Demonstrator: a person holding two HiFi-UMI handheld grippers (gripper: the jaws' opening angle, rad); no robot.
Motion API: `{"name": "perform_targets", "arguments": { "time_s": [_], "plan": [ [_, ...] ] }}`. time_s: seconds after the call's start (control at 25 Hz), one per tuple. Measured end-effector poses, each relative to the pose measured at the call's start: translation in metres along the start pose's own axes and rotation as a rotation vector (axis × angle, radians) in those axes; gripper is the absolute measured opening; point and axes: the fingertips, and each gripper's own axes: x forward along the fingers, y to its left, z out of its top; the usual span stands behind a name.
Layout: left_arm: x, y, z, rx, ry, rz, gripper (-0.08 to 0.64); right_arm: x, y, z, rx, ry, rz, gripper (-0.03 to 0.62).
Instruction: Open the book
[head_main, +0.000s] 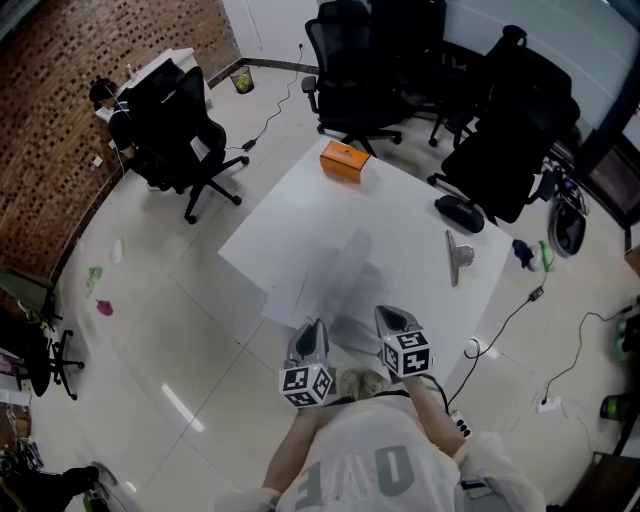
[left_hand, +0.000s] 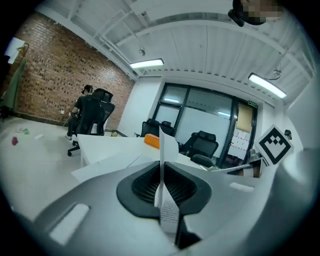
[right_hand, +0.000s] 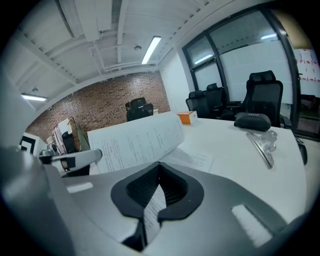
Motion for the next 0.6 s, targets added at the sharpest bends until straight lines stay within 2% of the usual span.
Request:
{"name": "perform_targets", "arguments": {
  "time_s": [0.16,0.4,0.6],
  "plan": [
    [-0.004,0.013,-0.001,-0.025,-0.011,0.035,0.038,0.024,0.005,-0.041,-0.001,0.112,0.006,0.003],
    [-0.008,0.037,0.010,-0.076,-0.052,0.094,0.038,0.037,0.016,-0.081,-0.080,0.254,0.007,0.003],
    [-0.011,0.080,0.022,-0.131,-0.085,0.181,0.040,0.038,0.017,-0.085,-0.122,0.278,-0.001,0.002]
  ]
}}
